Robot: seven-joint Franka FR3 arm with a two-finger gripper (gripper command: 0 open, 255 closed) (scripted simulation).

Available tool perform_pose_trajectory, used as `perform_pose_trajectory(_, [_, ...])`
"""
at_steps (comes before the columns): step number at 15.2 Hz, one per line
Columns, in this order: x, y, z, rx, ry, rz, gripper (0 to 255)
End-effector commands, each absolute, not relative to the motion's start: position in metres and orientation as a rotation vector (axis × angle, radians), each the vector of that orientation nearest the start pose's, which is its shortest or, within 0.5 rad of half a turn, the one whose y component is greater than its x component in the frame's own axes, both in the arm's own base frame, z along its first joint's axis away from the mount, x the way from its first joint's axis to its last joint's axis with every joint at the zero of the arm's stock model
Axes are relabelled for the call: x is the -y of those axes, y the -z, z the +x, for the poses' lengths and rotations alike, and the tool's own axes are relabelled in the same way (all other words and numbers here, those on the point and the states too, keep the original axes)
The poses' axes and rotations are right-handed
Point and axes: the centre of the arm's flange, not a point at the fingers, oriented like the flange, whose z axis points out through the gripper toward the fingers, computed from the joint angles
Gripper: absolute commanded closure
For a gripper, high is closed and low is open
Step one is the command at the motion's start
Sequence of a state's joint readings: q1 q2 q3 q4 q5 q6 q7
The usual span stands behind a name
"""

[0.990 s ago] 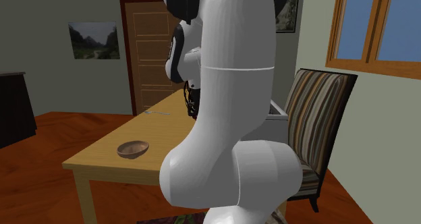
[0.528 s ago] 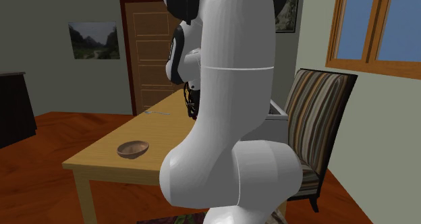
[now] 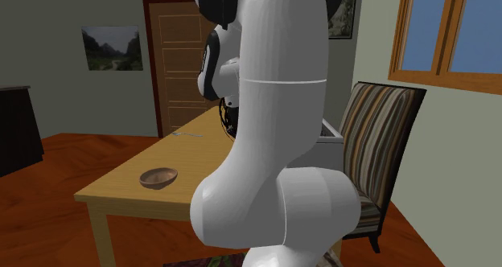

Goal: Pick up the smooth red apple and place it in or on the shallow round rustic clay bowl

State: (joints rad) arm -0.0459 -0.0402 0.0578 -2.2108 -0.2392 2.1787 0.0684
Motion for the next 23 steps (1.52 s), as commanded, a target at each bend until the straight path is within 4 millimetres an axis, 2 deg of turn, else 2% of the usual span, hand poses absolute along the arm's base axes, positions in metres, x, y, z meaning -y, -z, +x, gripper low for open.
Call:
perform_pose_trajectory(1, [0.003, -0.398, 0.523, 0.133, 0.026, -3.337, 255])
perform_pose_trajectory(2, [0.003, -0.398, 0.523, 0.133, 0.026, -3.337, 255])
perform_pose_trajectory(23, [0.003, -0.509, 0.523, 0.133, 0.026, -3.337, 255])
